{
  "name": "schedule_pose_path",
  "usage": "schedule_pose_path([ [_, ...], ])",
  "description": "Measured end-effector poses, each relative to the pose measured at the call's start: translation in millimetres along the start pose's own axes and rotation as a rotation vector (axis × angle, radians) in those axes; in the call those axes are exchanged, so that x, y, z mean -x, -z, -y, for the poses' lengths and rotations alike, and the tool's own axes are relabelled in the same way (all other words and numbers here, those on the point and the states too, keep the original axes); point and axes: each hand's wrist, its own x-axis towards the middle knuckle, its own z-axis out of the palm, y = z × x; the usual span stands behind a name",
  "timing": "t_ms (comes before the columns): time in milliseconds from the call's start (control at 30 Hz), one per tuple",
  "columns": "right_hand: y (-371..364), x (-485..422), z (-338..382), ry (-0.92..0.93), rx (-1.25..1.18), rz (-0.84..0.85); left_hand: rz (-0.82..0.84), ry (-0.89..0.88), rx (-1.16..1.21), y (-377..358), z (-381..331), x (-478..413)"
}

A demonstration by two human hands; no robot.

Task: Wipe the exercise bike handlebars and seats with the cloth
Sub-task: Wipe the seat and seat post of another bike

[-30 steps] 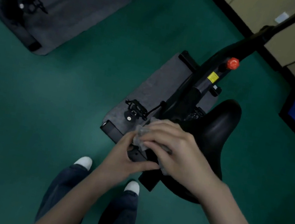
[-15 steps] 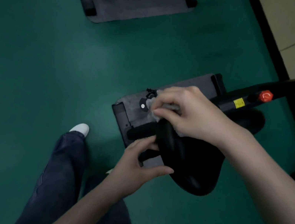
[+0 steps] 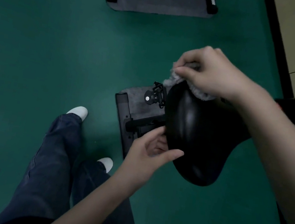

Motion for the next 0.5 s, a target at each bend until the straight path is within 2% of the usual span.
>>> schedule_pose_path([
  [67,-3.5,15.0,6.1,0.058,0.001,-0.019,0.015,-0.006,-0.001,0.4,-2.1,-1.7],
  [200,-7.1,42.6,16.6,0.347,0.089,0.036,0.030,0.006,0.008,2.2,-3.0,-4.4],
  [267,-4.5,41.3,14.1,0.367,0.066,0.061,0.031,0.015,0.004,3.3,-3.8,-5.7],
  [333,-3.7,30.8,8.6,0.270,0.012,-0.001,0.054,0.009,-0.016,6.1,-6.9,-8.3],
  [433,-2.0,14.4,-5.0,-0.025,-0.090,-0.097,0.141,0.010,-0.109,15.8,-18.8,-16.5],
  [500,-5.3,24.4,-5.7,-0.079,-0.149,-0.182,0.167,0.008,-0.209,24.2,-31.4,-27.9],
])
